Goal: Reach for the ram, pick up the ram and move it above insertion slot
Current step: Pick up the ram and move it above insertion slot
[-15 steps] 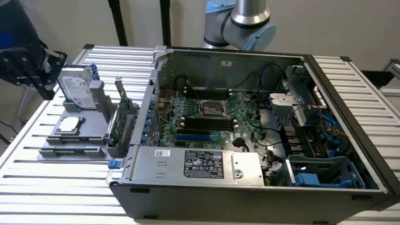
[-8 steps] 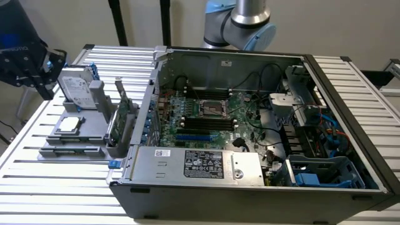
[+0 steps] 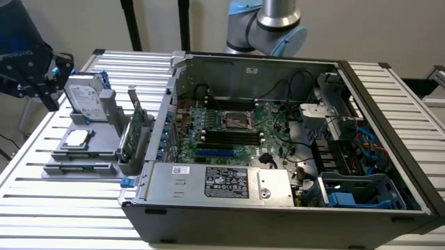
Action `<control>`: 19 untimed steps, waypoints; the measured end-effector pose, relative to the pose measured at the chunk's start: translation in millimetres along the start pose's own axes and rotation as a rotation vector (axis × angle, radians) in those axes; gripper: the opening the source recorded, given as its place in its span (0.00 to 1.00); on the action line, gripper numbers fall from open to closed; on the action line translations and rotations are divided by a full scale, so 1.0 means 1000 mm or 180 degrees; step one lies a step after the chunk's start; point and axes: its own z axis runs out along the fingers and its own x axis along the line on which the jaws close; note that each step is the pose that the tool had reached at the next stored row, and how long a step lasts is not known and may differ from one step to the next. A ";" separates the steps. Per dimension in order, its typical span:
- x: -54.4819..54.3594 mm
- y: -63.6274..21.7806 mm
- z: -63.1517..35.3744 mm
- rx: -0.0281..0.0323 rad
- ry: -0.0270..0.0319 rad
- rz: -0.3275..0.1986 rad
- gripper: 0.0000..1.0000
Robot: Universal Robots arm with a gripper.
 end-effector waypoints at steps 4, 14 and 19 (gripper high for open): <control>0.000 0.0000 0.0000 0.0000 0.0009 -0.0232 0.11; 0.000 -0.0001 0.0024 0.0000 0.0032 -0.0811 0.11; 0.000 -0.0002 0.0038 0.0000 0.0042 -0.1099 0.11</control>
